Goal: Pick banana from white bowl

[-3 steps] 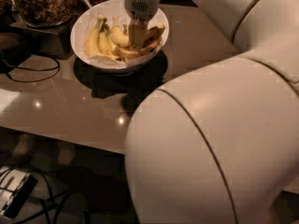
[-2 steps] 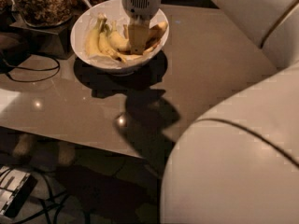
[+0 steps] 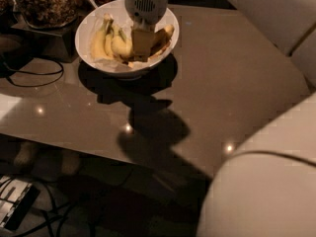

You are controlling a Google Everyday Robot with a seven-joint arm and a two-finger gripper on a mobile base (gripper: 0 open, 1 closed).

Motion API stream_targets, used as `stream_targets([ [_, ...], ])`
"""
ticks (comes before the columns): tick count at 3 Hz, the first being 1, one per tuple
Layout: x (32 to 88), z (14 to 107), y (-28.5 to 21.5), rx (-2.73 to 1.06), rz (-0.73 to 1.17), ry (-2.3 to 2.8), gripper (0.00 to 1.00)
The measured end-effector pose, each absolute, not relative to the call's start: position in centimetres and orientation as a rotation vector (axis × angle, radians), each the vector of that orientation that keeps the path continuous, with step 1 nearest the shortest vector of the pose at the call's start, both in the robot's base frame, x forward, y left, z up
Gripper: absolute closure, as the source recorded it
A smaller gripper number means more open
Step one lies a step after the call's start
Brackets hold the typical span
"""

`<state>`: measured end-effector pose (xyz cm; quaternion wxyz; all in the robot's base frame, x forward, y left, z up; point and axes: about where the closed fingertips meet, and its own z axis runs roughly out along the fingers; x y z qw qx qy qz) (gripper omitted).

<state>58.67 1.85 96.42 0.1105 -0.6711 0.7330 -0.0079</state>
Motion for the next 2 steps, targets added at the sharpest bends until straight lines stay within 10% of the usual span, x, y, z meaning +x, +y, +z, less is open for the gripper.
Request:
stream_targets([
  [2, 55.69, 96.7, 2.9, -1.992, 0.027, 2.103, 1.0],
])
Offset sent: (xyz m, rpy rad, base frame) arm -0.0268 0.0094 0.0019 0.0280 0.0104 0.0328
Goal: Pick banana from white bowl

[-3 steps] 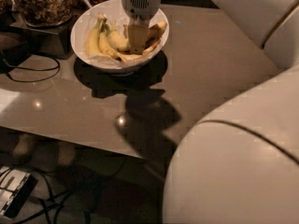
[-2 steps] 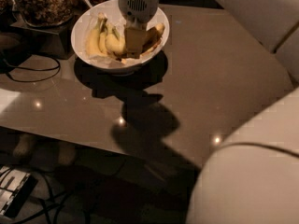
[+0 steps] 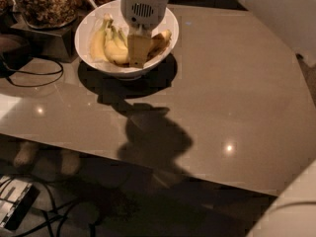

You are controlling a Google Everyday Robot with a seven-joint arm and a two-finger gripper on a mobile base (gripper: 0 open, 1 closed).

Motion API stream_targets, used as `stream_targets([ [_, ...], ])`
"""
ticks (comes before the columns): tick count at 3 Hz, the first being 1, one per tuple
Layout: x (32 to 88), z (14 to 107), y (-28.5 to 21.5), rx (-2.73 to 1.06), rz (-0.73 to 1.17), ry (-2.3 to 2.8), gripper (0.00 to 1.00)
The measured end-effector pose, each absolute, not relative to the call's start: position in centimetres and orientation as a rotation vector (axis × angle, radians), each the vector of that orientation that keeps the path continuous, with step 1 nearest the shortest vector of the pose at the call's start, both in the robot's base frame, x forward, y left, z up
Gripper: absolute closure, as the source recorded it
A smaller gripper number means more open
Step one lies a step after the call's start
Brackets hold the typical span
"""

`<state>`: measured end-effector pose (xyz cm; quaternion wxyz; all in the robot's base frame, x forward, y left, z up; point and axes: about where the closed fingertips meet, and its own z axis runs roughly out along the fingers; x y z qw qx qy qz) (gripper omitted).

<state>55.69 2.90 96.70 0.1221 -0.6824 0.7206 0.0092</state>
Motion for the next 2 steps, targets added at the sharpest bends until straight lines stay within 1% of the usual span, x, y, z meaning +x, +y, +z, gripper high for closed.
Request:
stream_targets([
  [2, 51.7, 97.0, 6.5, -2.079, 0.101, 2.006, 1.0],
])
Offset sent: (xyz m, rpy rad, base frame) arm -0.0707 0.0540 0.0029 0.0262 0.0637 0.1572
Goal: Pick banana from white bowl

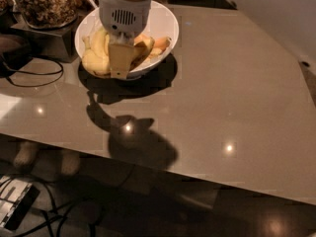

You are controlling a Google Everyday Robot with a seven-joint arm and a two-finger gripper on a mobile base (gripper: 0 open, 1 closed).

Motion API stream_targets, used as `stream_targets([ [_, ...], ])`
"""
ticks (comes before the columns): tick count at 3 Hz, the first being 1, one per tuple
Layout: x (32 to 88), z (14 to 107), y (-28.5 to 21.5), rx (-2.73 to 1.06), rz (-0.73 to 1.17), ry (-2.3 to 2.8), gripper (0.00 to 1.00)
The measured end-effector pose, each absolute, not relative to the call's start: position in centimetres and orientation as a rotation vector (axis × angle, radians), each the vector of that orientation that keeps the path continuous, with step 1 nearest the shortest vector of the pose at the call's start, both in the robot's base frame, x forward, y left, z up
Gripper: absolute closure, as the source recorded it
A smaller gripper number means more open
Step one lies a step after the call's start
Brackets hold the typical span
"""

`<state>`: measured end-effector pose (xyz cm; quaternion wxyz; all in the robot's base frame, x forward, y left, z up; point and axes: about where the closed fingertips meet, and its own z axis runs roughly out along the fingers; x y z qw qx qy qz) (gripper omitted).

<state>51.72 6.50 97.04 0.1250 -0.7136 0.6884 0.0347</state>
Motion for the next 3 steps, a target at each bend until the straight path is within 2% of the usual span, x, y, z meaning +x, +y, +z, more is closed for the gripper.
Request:
stream_targets([
  [1, 51.7, 97.0, 6.5, -2.079, 0.101, 2.006, 1.0],
  [3, 49.3, 97.4, 11.7, -2.121, 0.204, 1.887, 1.0],
])
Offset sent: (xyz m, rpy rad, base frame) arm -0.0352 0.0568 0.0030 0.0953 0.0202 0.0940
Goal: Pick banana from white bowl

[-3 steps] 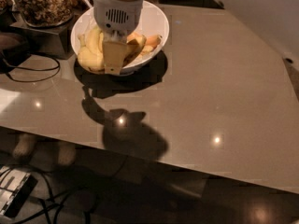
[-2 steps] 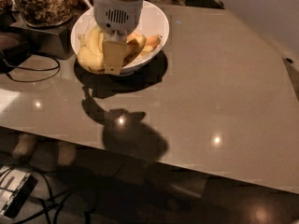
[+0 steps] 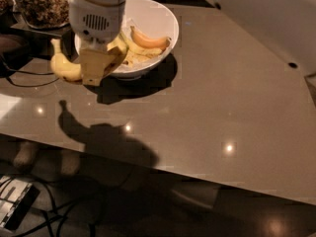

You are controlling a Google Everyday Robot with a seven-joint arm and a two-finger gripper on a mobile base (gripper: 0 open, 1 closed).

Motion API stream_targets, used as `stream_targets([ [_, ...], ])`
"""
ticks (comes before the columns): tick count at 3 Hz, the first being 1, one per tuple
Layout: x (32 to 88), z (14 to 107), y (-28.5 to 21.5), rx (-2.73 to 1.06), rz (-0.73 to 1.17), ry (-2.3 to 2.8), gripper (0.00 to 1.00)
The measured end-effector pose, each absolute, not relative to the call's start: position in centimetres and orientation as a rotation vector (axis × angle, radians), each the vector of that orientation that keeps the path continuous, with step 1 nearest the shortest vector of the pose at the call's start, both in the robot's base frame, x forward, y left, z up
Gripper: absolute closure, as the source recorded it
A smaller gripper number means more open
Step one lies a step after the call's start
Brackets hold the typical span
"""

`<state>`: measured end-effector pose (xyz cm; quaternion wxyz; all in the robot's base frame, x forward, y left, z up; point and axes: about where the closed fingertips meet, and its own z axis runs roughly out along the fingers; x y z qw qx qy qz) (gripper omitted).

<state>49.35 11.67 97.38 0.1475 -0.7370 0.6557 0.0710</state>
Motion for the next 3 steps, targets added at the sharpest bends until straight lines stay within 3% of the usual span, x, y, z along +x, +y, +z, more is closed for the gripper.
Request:
stream_targets([
  [3, 49.4, 96.2, 16.1, -2.241, 0.269, 1.789, 1.0],
])
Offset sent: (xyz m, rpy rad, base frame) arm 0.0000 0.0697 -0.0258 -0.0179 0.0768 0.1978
